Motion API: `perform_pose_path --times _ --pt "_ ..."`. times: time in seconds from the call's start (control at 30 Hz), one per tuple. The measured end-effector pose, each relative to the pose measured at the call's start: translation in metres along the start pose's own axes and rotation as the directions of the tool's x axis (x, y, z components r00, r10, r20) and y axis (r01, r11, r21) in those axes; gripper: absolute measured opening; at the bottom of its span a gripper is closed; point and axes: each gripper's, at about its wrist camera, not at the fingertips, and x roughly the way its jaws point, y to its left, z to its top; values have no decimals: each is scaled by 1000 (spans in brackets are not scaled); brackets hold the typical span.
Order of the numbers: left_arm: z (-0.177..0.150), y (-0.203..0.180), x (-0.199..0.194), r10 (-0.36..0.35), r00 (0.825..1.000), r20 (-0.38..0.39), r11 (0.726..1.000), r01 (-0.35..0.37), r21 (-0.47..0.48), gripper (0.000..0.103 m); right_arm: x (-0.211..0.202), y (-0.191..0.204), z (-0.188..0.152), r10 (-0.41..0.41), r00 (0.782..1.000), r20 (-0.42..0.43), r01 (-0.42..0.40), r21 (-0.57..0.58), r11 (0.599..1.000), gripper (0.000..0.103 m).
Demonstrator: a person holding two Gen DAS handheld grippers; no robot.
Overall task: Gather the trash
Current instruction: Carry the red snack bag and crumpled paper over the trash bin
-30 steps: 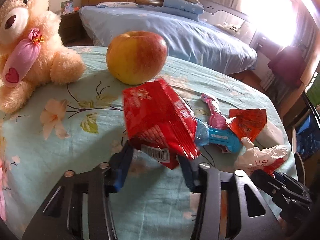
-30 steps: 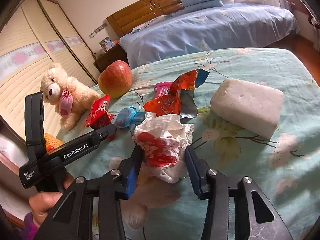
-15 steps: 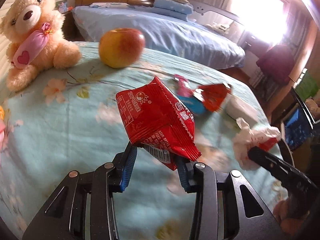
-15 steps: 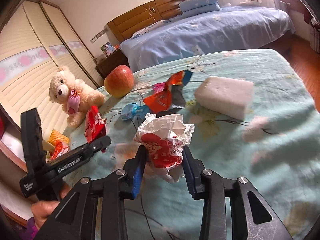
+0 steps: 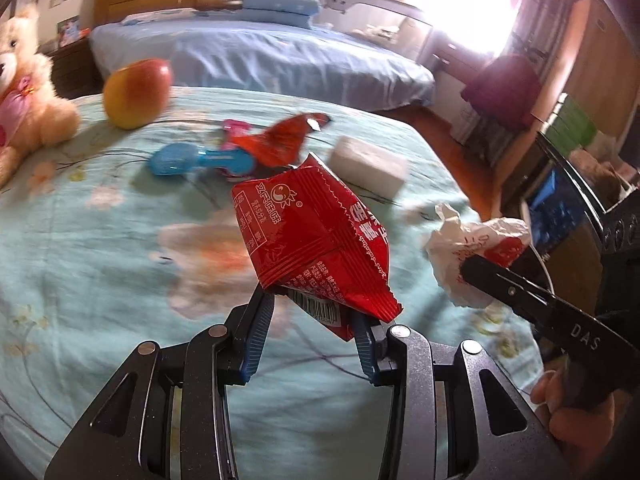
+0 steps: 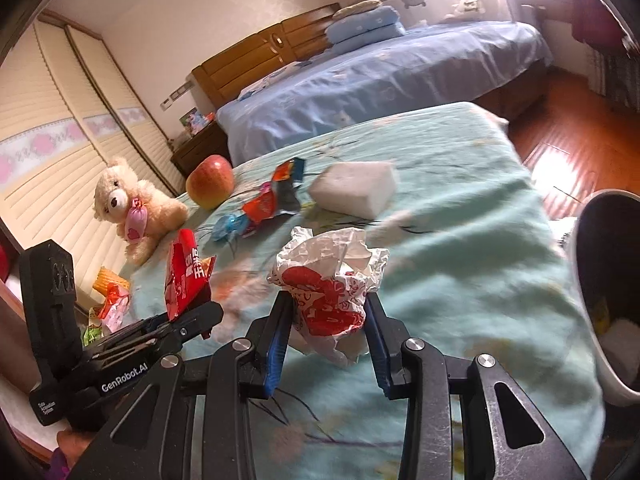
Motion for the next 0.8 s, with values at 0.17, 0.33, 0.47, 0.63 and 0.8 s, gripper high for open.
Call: perform_pose_path --times 0.17,0.33,0.47,0.63,0.8 --pt "-7 -26 3 -32 999 -16 999 33 39 37 -18 -15 -6 -28 999 28 27 19 999 37" --pt "-10 -50 4 -60 998 -24 995 61 77 37 -32 -28 -13 -50 998 45 48 40 998 37" --pt "-12 -67 3 -76 997 -26 991 79 108 37 -45 -40 -16 -71 995 64 68 53 996 37" --pt "-13 -88 5 -96 995 -34 985 99 141 37 -59 -56 -19 -94 992 84 88 78 993 37" --pt "-13 -107 9 -112 993 -43 978 118 174 37 -72 -71 -21 -120 988 101 109 101 989 37"
